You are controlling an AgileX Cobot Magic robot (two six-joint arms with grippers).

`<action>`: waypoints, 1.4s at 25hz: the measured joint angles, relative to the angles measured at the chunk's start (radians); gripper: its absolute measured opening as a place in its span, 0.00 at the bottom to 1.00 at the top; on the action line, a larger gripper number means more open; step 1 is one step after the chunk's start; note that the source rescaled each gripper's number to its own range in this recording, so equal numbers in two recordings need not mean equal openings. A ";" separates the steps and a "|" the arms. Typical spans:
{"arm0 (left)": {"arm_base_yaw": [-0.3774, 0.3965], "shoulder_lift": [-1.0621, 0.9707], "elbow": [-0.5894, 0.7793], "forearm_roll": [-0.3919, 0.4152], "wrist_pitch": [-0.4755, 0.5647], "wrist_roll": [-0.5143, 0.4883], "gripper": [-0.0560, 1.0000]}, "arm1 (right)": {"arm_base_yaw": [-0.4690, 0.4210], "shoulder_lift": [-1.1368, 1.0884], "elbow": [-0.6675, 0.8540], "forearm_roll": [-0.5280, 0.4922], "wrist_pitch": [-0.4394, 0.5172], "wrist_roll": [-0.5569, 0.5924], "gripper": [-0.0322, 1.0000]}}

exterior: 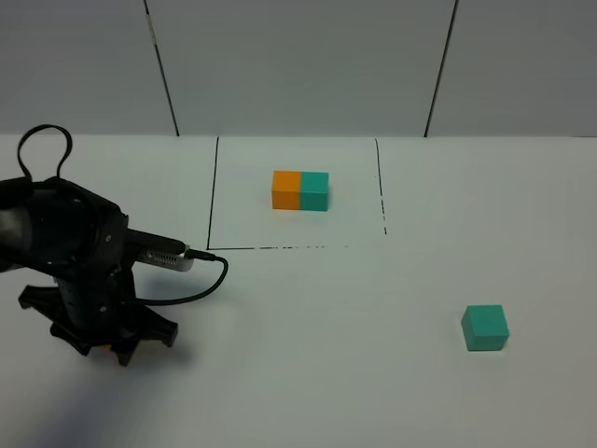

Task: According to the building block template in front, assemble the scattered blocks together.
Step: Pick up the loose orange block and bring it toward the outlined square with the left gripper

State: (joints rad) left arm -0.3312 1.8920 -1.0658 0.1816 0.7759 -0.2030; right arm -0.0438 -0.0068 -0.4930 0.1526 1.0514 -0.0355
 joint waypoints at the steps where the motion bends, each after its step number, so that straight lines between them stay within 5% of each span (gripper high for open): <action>1: 0.000 -0.025 0.000 0.013 0.004 0.039 0.06 | 0.000 0.000 0.000 0.000 0.000 0.000 0.75; 8: 0.000 -0.146 0.000 0.003 0.004 0.458 0.06 | 0.000 0.000 0.000 0.000 0.000 0.000 0.75; 13: 0.000 -0.153 0.000 -0.122 -0.026 0.864 0.06 | 0.000 0.000 0.000 0.000 0.000 0.000 0.75; 17: 0.000 -0.153 -0.031 -0.208 -0.080 1.093 0.06 | 0.000 0.000 0.000 0.000 0.000 0.000 0.75; 21: 0.000 -0.127 -0.129 -0.268 -0.061 1.193 0.05 | 0.000 0.000 0.000 0.000 0.000 0.000 0.75; 29: -0.001 0.098 -0.434 -0.335 0.197 1.243 0.05 | 0.000 0.000 0.000 0.000 0.000 0.000 0.75; 35: -0.066 0.228 -0.552 -0.371 0.242 1.336 0.05 | 0.000 0.000 0.000 0.000 0.000 0.000 0.75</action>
State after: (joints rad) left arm -0.3969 2.1205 -1.6182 -0.1890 1.0177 1.1331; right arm -0.0438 -0.0068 -0.4930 0.1526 1.0514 -0.0355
